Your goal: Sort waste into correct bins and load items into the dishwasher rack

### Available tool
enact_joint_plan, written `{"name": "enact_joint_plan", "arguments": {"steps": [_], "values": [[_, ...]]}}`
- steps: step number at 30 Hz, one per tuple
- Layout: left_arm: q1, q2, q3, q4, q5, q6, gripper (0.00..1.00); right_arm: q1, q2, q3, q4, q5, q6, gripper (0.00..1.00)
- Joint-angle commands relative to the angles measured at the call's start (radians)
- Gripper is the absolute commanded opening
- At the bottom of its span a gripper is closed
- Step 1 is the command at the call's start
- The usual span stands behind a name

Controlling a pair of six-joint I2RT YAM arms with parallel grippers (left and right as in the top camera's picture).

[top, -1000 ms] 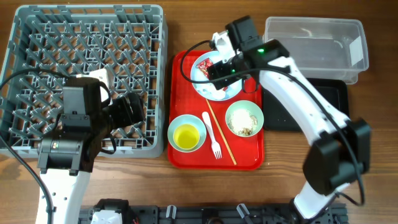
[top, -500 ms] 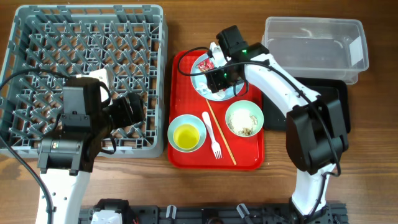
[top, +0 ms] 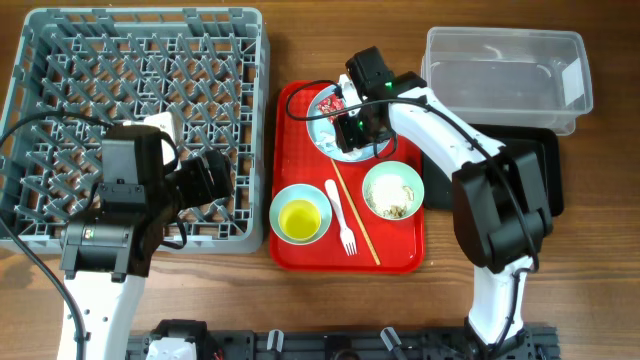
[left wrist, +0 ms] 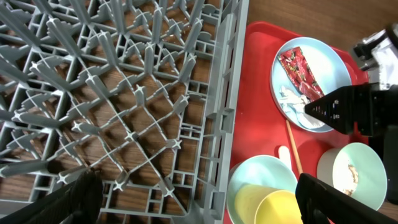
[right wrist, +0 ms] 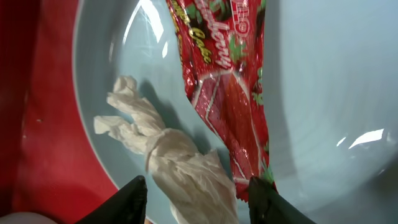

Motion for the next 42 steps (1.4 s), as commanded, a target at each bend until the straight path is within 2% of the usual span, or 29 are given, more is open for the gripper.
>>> {"name": "enact_joint_plan", "arguments": {"steps": [1,4,8,13,18,24,31,35,36,37,39,40,41,42], "values": [[0.005,0.001,0.017,-0.006,-0.014,-0.012,1.00,0.003,0.050,-0.014,-0.013,-0.019,0.014,0.48],[0.005,0.001,0.017,-0.006,-0.014,-0.012,1.00,0.003,0.050,-0.014,-0.014,-0.019,0.014,0.41],[0.005,0.001,0.017,-0.006,-0.014,-0.012,1.00,0.003,0.050,-0.014,-0.020,-0.019,0.018,0.21],[0.005,0.001,0.017,-0.006,-0.014,-0.012,1.00,0.003,0.041,-0.006,-0.055,-0.019,0.017,0.06],[0.005,0.001,0.017,-0.006,-0.014,-0.012,1.00,-0.008,-0.034,0.026,-0.088,-0.018,0.017,0.04],[0.005,0.001,0.017,-0.006,-0.014,-0.012,1.00,-0.091,-0.231,0.058,-0.063,0.033,0.031,0.04],[0.005,0.001,0.017,-0.005,-0.014,-0.012,1.00,-0.249,-0.327,0.058,-0.016,0.304,0.265,0.04],[0.005,0.001,0.017,-0.006,-0.014,-0.012,1.00,-0.341,-0.307,0.057,-0.008,0.338,0.353,0.08],[0.005,0.001,0.017,-0.006,-0.014,-0.012,1.00,-0.356,-0.300,0.057,-0.006,0.332,0.358,0.11],[0.005,0.001,0.017,-0.006,-0.014,-0.012,1.00,-0.371,-0.288,0.057,-0.002,0.318,0.356,0.18],[0.005,0.001,0.017,-0.006,-0.014,-0.012,1.00,-0.384,-0.266,0.057,0.015,0.284,0.322,0.38],[0.005,0.001,0.017,-0.006,-0.014,-0.012,1.00,-0.385,-0.257,0.057,0.023,0.277,0.295,0.53],[0.005,0.001,0.017,-0.006,-0.014,-0.012,1.00,-0.385,-0.253,0.057,0.027,0.277,0.282,0.62],[0.005,0.001,0.017,-0.006,-0.014,-0.012,1.00,-0.385,-0.252,0.057,0.030,0.277,0.270,0.65]]}}
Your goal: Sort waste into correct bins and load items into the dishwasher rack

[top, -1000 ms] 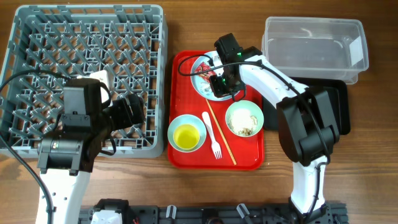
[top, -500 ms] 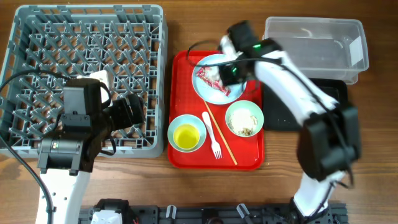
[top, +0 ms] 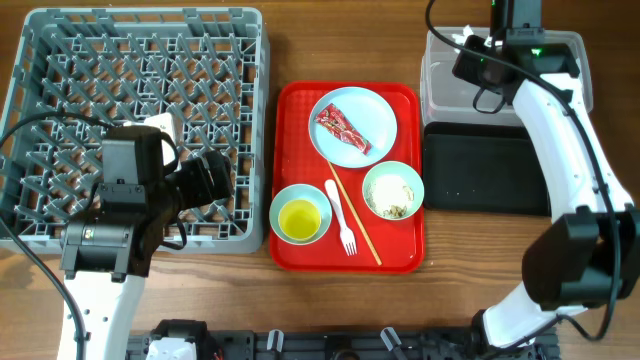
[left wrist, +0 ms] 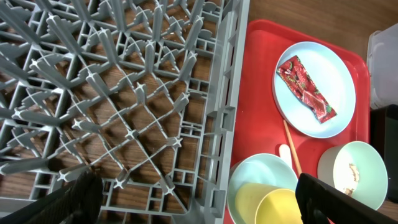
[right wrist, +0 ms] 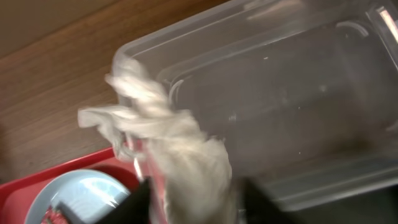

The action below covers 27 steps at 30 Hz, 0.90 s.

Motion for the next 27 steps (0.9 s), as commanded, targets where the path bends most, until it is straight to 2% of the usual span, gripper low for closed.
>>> {"name": "enact_joint_plan", "arguments": {"steps": [1,5,8,11,20,27], "values": [[0.005,0.001,0.017,0.000,-0.014,-0.012,1.00,0.005,0.040,0.005,0.012,-0.010,-0.033,0.68],[0.005,0.001,0.017,0.000,-0.014,-0.012,1.00,0.006,0.024,0.005,0.029,-0.139,-0.047,0.72],[0.005,0.001,0.017,0.000,-0.014,-0.012,1.00,0.026,0.019,0.005,0.023,-0.329,-0.125,0.72],[0.005,0.001,0.017,0.000,-0.014,-0.012,1.00,0.071,0.021,0.005,-0.002,-0.408,-0.210,0.72],[0.005,0.001,0.017,0.000,-0.014,-0.012,1.00,0.288,0.075,-0.034,-0.003,-0.315,-0.402,0.72],[0.005,0.001,0.017,0.000,-0.014,-0.012,1.00,0.371,0.208,-0.042,0.008,-0.206,-0.357,0.72]]}}
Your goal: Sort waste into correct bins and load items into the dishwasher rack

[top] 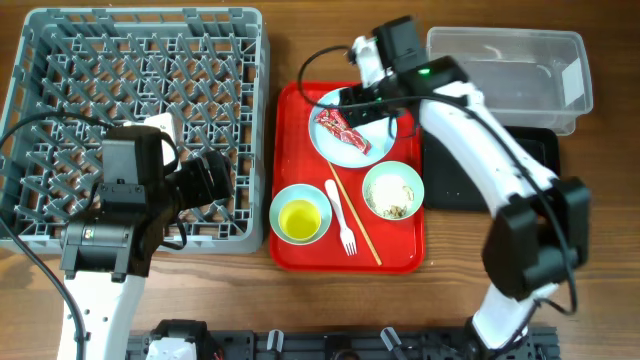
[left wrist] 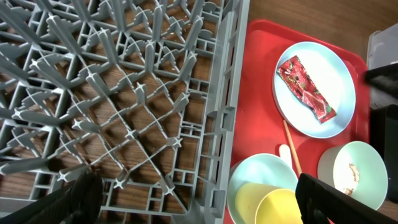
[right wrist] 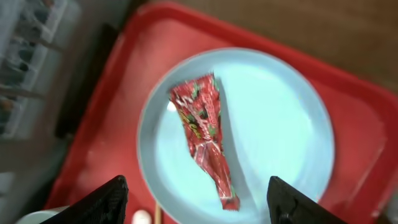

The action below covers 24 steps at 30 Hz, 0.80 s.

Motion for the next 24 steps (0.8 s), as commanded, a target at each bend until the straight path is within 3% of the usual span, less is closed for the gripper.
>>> {"name": "enact_joint_plan", "arguments": {"steps": [1,5,8,13,15,20,24], "values": [[0.004,0.001,0.017,0.000,-0.014,-0.012,1.00,0.023,0.108,-0.021,0.005,0.090,0.029,0.72],[0.004,0.001,0.017,0.000,-0.014,-0.012,1.00,0.024,0.207,-0.021,0.002,0.088,0.057,0.72],[0.004,0.001,0.017,-0.001,-0.014,-0.012,1.00,0.024,0.241,-0.021,-0.012,0.088,0.057,0.62],[0.004,0.001,0.017,0.000,-0.014,-0.012,1.00,0.024,0.230,-0.016,-0.020,0.089,0.058,0.16],[0.004,0.001,0.017,-0.001,-0.014,-0.012,1.00,0.024,0.214,-0.002,-0.031,0.089,0.058,0.04],[0.004,0.001,0.017,0.000,-0.014,-0.012,1.00,-0.019,0.113,0.034,-0.033,0.090,0.097,0.04],[0.004,0.001,0.017,0.000,-0.014,-0.012,1.00,-0.089,-0.004,0.034,-0.008,0.166,0.208,0.04]]}}
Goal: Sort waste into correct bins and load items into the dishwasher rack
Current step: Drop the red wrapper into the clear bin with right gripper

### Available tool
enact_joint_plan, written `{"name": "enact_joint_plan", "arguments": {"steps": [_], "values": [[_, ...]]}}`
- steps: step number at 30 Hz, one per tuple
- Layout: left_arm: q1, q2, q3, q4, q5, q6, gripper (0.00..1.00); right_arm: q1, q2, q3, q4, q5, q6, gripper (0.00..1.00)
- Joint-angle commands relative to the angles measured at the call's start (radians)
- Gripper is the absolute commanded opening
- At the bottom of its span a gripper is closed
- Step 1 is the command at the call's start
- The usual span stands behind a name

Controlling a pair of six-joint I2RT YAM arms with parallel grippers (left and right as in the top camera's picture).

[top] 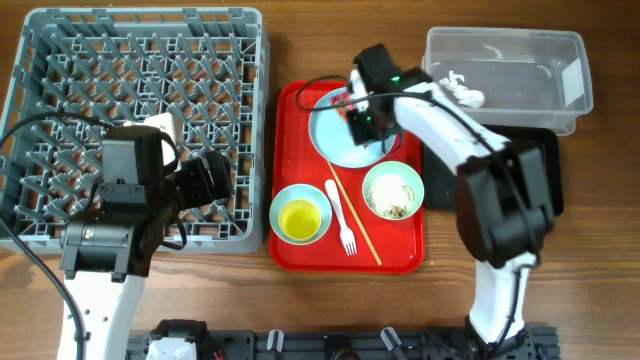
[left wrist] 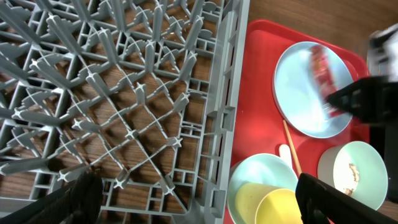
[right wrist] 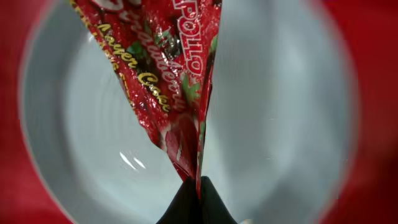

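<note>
My right gripper is shut on one end of a red snack wrapper, just above the light blue plate on the red tray. The overhead view shows this gripper low over the plate. A crumpled white tissue lies in the clear bin. My left gripper hangs open over the grey dishwasher rack with nothing between its fingers. A yellow cup stands in a blue bowl; a second bowl holds food remains.
A white fork and a wooden chopstick lie on the tray between the bowls. A black bin sits right of the tray, below the clear bin. The rack fills the left of the table.
My right gripper was open above the plate with the wrapper lying flat. Now it is down at the plate and shut on the wrapper's end. The left arm has not moved.
My right gripper was open over the tissue and wrapper on the plate. Then it held the tissue at the clear bin. Then it was back over the plate, open and empty. Now the tissue lies in the clear bin and the gripper grips the wrapper.
</note>
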Motion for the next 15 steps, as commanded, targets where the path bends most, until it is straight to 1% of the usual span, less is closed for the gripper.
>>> {"name": "enact_joint_plan", "arguments": {"steps": [1,4,7,9,10,11,12,13,14,15], "values": [[0.005,0.001,0.017,0.000,-0.014,-0.012,1.00,-0.087,-0.177,0.043,0.028,0.106,0.145,0.04],[0.005,0.001,0.017,0.000,-0.014,-0.012,1.00,-0.165,-0.238,0.043,0.046,0.206,0.271,0.04],[0.005,0.001,0.017,0.000,-0.014,-0.012,1.00,-0.237,-0.246,0.043,0.040,0.225,0.354,0.06],[0.005,0.001,0.017,0.000,-0.014,-0.012,1.00,-0.278,-0.234,0.042,0.037,0.198,0.396,0.14],[0.005,0.001,0.017,0.000,-0.014,-0.012,1.00,-0.292,-0.223,0.042,0.040,0.168,0.398,0.21],[0.005,0.001,0.017,0.000,-0.014,-0.012,1.00,-0.304,-0.216,0.042,0.047,0.136,0.397,0.33],[0.005,0.001,0.017,0.000,-0.014,-0.012,1.00,-0.312,-0.207,0.042,0.054,0.111,0.393,0.40],[0.005,0.001,0.017,0.000,-0.014,-0.012,1.00,-0.316,-0.205,0.042,0.061,0.097,0.393,0.55],[0.005,0.001,0.017,0.000,-0.014,-0.012,1.00,-0.319,-0.204,0.042,0.076,0.094,0.394,0.75],[0.005,0.001,0.017,0.000,-0.014,-0.012,1.00,-0.319,-0.206,0.042,0.085,0.095,0.393,0.82]]}}
